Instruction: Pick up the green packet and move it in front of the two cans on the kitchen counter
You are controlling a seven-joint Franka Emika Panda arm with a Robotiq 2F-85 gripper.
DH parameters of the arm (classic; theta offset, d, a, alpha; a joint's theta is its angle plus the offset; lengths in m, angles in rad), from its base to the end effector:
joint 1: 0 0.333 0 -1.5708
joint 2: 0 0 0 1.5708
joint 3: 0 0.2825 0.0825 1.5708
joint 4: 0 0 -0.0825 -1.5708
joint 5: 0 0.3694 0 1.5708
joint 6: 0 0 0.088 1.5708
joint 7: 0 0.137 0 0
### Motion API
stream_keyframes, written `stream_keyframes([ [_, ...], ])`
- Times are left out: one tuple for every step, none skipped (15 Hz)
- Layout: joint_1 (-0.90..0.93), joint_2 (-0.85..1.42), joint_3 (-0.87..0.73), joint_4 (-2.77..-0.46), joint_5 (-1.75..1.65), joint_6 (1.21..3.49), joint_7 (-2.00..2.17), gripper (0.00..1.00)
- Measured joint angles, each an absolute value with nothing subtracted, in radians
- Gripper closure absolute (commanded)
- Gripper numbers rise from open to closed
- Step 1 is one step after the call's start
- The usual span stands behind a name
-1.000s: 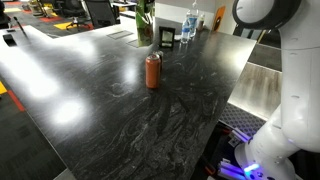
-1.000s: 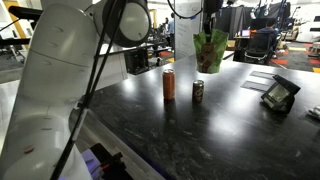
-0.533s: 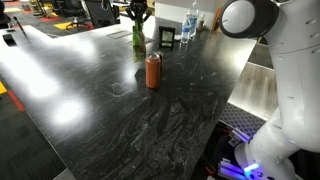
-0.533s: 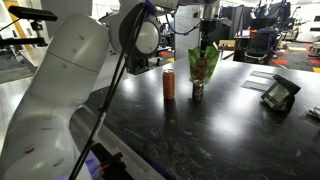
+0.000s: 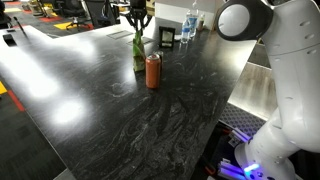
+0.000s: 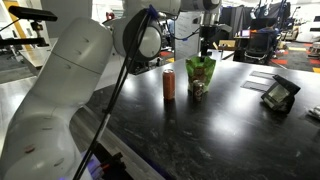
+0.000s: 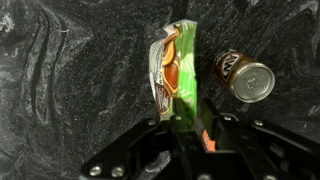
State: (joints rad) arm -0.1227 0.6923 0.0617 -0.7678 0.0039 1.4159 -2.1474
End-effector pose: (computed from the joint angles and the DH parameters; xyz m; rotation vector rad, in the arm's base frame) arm 0.6813 -0.0566 0.4804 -1.5695 -2.6542 -0.0302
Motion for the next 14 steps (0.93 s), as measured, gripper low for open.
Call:
stream_keyframes([
  [-0.122,0.687,0.062,-0.766,-0.001,1.41,-2.151,0.36],
  [-0.121,0.682,0.062,-0.762,-0.004,1.401,-2.152,0.3],
  [-0.121,0.674,0.062,-0.758,-0.006,1.378,-2.15,0.22],
  [-0.121,0.661,0.061,-0.756,-0.007,1.343,-2.143,0.16],
  [-0.121,0.647,0.059,-0.753,-0.009,1.305,-2.134,0.08],
  [-0.121,0.629,0.057,-0.752,-0.011,1.267,-2.124,0.02],
  [-0.122,0.61,0.053,-0.751,-0.011,1.232,-2.112,0.01],
  [-0.124,0.59,0.049,-0.751,-0.013,1.205,-2.095,0.0],
  [-0.126,0.569,0.043,-0.751,-0.014,1.184,-2.078,0.0],
  [-0.129,0.547,0.037,-0.751,-0.014,1.166,-2.06,0.0],
  [-0.132,0.524,0.03,-0.752,-0.014,1.148,-2.044,0.0],
  [-0.135,0.503,0.024,-0.754,-0.014,1.129,-2.025,0.0],
  [-0.138,0.483,0.017,-0.758,-0.014,1.117,-2.005,0.0],
  [-0.141,0.464,0.012,-0.767,-0.013,1.113,-1.984,0.0],
])
